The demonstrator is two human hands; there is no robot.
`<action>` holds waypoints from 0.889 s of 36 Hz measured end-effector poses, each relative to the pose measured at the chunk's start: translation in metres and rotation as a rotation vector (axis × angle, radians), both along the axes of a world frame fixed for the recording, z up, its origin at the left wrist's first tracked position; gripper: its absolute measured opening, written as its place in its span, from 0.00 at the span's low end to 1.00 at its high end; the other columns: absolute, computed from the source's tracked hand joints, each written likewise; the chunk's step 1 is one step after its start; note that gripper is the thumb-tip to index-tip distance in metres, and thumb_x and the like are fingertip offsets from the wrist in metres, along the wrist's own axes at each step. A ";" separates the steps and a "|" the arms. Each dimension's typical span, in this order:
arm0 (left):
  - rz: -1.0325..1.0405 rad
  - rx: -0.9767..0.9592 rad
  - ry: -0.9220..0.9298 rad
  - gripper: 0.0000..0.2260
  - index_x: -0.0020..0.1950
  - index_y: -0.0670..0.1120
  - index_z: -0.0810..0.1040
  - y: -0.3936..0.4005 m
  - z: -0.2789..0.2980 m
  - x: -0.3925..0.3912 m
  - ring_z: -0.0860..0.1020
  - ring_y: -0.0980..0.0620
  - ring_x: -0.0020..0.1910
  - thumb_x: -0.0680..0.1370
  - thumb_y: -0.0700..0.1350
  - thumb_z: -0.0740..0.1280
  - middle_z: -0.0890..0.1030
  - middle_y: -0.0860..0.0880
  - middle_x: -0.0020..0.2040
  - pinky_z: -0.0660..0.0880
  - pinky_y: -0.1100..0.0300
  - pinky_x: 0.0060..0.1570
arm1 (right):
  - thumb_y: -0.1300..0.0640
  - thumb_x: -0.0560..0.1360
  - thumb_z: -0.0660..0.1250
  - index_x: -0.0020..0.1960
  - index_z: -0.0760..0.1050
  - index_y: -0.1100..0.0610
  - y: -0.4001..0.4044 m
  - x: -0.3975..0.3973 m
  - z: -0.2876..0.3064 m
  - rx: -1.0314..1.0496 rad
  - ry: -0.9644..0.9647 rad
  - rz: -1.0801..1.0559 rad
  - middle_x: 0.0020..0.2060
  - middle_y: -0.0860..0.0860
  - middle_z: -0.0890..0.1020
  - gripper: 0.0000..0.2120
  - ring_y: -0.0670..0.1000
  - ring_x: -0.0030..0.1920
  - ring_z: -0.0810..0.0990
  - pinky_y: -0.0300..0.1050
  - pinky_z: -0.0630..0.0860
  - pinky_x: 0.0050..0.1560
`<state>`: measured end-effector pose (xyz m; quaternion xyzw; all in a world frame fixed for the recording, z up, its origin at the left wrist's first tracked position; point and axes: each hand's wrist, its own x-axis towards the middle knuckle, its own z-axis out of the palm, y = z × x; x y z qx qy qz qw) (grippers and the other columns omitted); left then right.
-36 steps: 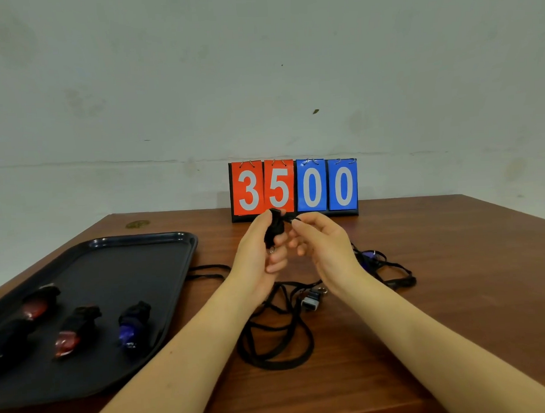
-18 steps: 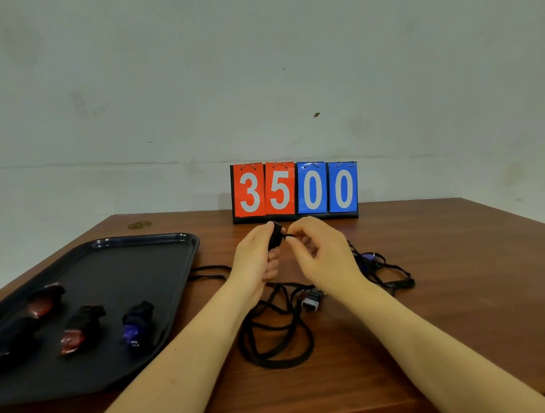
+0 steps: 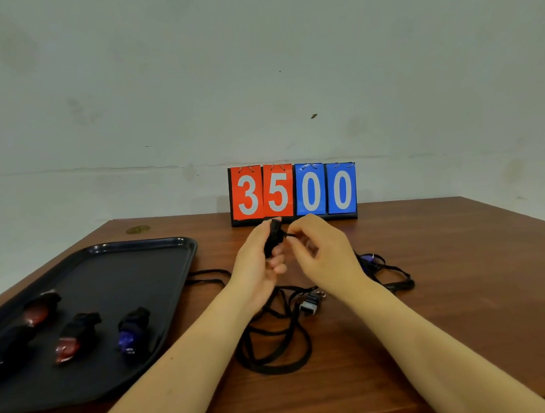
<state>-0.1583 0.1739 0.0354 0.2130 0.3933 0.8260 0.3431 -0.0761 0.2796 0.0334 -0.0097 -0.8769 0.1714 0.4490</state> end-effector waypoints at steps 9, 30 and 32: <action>0.249 -0.331 0.498 0.07 0.55 0.50 0.72 0.003 -0.005 0.002 0.69 0.58 0.29 0.82 0.52 0.60 0.73 0.49 0.38 0.68 0.65 0.24 | 0.59 0.78 0.65 0.51 0.74 0.55 0.005 0.000 -0.001 0.062 -0.023 -0.079 0.43 0.45 0.75 0.03 0.40 0.38 0.73 0.30 0.69 0.38; 0.361 -0.481 1.071 0.09 0.49 0.52 0.71 0.003 -0.015 -0.006 0.74 0.58 0.34 0.84 0.50 0.53 0.78 0.51 0.42 0.72 0.61 0.37 | 0.60 0.78 0.65 0.47 0.76 0.55 0.005 -0.005 -0.001 -0.356 -0.056 -0.004 0.40 0.46 0.81 0.02 0.41 0.40 0.81 0.32 0.77 0.44; 0.348 -0.493 1.085 0.09 0.50 0.51 0.71 0.003 -0.015 -0.006 0.74 0.56 0.36 0.84 0.49 0.53 0.78 0.50 0.43 0.74 0.57 0.40 | 0.61 0.78 0.65 0.47 0.75 0.56 0.006 -0.004 -0.001 -0.392 -0.074 0.012 0.40 0.47 0.81 0.02 0.40 0.39 0.81 0.32 0.77 0.43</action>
